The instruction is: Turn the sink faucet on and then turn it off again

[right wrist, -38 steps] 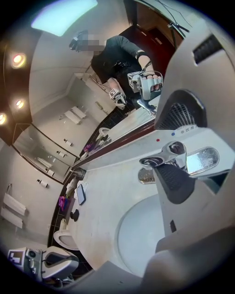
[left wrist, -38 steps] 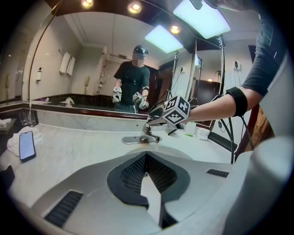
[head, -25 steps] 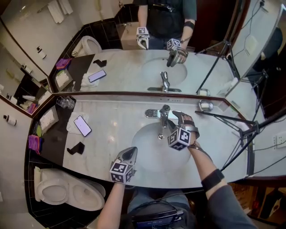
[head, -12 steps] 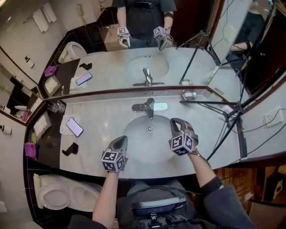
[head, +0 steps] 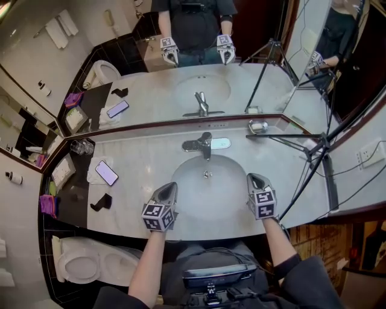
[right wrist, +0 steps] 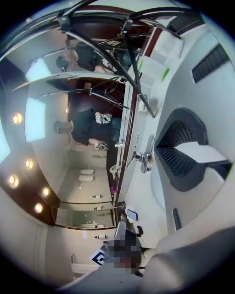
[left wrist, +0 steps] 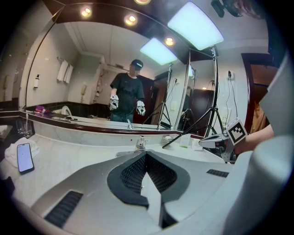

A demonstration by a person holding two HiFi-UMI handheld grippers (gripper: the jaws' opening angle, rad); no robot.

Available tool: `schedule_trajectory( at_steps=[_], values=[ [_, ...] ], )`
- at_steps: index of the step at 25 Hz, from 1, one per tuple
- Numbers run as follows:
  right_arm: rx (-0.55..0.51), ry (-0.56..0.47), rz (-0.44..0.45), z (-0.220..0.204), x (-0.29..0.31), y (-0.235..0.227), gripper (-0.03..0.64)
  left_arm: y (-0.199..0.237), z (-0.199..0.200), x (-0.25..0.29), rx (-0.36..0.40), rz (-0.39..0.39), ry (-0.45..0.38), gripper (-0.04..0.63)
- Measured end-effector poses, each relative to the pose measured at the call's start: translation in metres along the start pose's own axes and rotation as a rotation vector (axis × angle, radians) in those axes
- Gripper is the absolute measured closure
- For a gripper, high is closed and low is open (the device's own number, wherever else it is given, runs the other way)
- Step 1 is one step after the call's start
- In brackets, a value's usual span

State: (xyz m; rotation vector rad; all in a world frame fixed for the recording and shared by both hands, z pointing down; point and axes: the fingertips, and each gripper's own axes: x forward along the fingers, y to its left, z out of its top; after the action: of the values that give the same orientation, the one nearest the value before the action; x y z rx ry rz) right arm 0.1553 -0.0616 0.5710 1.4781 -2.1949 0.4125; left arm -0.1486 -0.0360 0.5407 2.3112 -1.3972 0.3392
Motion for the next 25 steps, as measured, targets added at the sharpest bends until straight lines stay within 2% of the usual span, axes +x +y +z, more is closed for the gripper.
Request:
schedule_trajectory(
  at_steps=[6,17,21,25],
  values=[
    [0.088,-0.005,0.002,-0.012,-0.008,-0.007,0.600,-0.001,0.001,-0.004,-0.007,0.006,-0.018,0.592],
    [0.056,0.006,0.017,-0.020,-0.004,-0.003,0.598,0.002,-0.003,-0.005,-0.013,0.034,-0.021,0.592],
    [-0.014,0.015,0.029,-0.011,0.001,0.003,0.598,0.003,-0.001,-0.003,0.008,0.040,-0.013,0.592],
    [-0.164,0.014,0.020,0.006,0.014,0.013,0.598,0.002,0.002,0.004,0.027,0.034,-0.008,0.592]
  ],
)
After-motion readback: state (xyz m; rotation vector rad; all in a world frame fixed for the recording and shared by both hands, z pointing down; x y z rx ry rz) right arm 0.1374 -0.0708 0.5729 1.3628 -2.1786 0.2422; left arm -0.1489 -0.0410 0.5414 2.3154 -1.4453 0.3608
